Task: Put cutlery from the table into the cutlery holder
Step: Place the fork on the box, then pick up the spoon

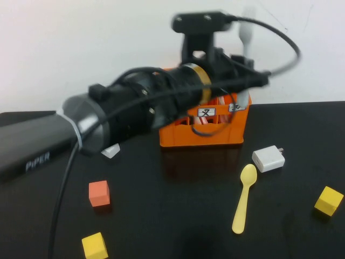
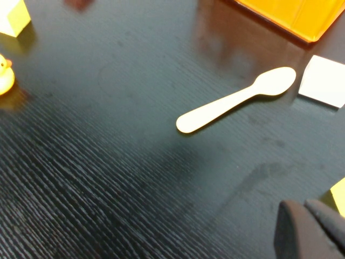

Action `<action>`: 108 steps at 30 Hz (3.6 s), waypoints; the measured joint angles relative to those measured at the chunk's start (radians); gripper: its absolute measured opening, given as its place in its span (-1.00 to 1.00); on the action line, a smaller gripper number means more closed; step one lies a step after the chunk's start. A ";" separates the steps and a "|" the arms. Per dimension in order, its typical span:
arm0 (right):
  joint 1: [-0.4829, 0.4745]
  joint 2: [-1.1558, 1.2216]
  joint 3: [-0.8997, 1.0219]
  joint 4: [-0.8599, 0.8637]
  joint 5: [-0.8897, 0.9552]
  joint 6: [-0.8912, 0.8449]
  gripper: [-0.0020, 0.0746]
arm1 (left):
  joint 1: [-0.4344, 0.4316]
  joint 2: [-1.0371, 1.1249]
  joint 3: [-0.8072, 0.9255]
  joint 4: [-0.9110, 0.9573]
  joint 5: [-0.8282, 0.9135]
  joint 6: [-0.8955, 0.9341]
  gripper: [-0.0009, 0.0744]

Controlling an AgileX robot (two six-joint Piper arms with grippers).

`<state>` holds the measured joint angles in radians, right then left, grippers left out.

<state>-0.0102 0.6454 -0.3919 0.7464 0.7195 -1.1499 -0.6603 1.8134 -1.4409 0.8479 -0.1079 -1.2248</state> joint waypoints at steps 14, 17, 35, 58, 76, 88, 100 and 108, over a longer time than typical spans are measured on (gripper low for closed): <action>0.000 0.000 0.000 0.000 0.000 0.000 -0.95 | 0.146 0.138 -0.114 -0.024 -0.163 -0.065 -0.66; 0.000 0.000 0.000 0.000 0.000 0.000 -0.95 | 0.148 0.155 -0.118 -0.026 -0.163 -0.054 -0.66; 0.000 0.000 0.000 0.002 -0.012 0.000 -0.95 | 0.150 0.177 -0.122 -0.026 -0.069 0.235 -0.66; 0.000 0.000 0.000 0.002 -0.010 -0.022 -0.95 | 0.272 0.378 -0.126 -0.155 -0.486 0.307 -0.66; 0.000 0.000 0.000 0.002 -0.018 -0.023 -0.95 | 0.272 0.403 -0.126 -0.137 -0.510 0.281 -0.62; 0.000 0.000 0.000 0.002 -0.018 -0.023 -0.95 | 0.272 0.335 -0.126 -0.004 -0.406 0.327 -0.08; 0.000 -0.060 0.000 0.141 -0.019 -0.102 -0.95 | 0.261 -0.056 -0.126 -0.046 0.334 0.214 -0.78; 0.000 -0.060 0.000 0.213 -0.040 -0.105 -0.95 | 0.263 -0.235 -0.112 -0.285 0.919 0.459 -0.97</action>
<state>-0.0102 0.5850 -0.3919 0.9597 0.6797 -1.2546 -0.3974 1.5783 -1.5527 0.5634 0.8115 -0.7657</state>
